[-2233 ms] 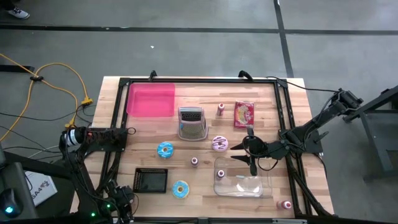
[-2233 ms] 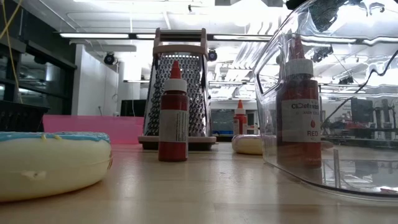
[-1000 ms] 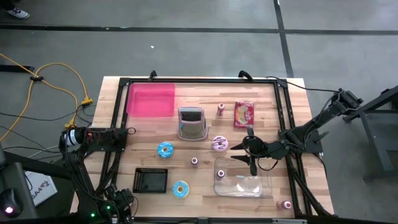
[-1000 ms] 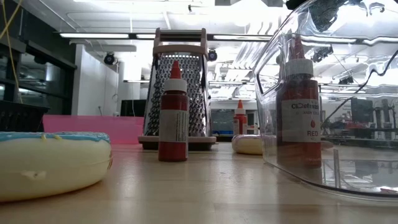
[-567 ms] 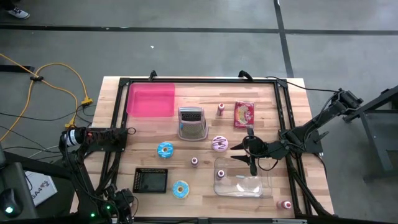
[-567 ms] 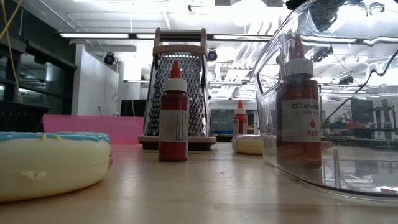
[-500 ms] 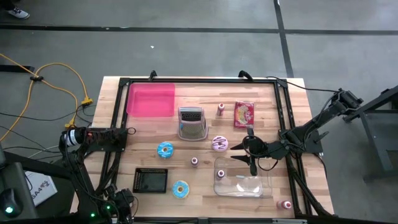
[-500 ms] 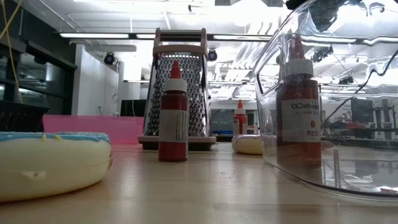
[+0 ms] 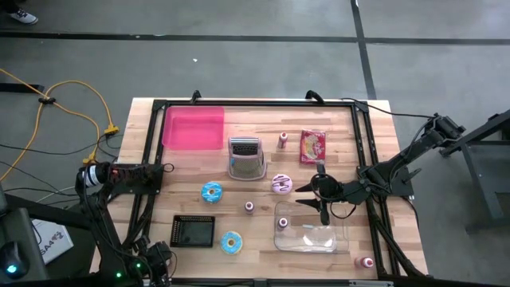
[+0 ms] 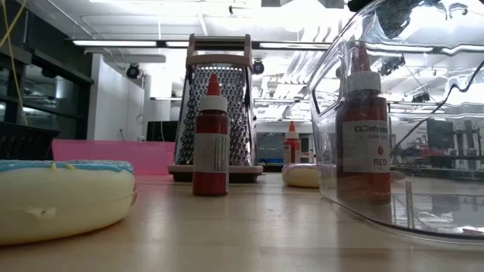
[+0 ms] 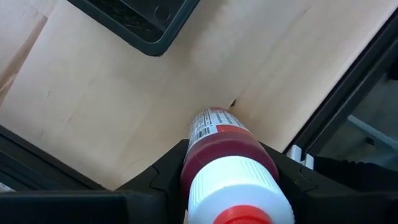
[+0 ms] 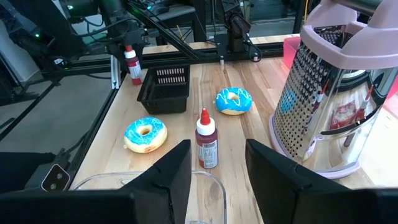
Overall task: Pick & Place Food Item
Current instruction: Put the left red food coloring bottle into the transparent bin
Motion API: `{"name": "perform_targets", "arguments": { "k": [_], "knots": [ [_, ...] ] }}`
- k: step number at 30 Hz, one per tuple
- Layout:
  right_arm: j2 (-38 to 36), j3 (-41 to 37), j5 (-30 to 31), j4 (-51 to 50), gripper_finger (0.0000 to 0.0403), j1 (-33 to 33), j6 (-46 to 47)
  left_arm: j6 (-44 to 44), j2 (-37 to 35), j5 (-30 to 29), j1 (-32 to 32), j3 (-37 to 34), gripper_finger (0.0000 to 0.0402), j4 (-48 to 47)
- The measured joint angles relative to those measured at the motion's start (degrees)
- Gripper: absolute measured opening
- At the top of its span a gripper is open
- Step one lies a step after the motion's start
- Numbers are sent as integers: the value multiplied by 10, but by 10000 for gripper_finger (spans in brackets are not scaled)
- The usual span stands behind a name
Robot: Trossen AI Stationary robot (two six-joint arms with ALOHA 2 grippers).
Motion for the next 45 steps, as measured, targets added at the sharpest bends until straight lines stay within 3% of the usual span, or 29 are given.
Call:
{"name": "perform_targets", "arguments": {
  "k": [15,27,35,45],
  "knots": [
    [0,0,0,-1,139,0,0,40,-85,9,22,0,145,-60],
    [0,0,0,0,139,0,0,84,-121,-31,44,0,145,-64],
    [0,0,0,0,139,0,0,197,-155,-42,112,0,145,-64],
    [0,0,0,0,139,0,0,429,-211,-51,254,1,145,-64]
  ]
}}
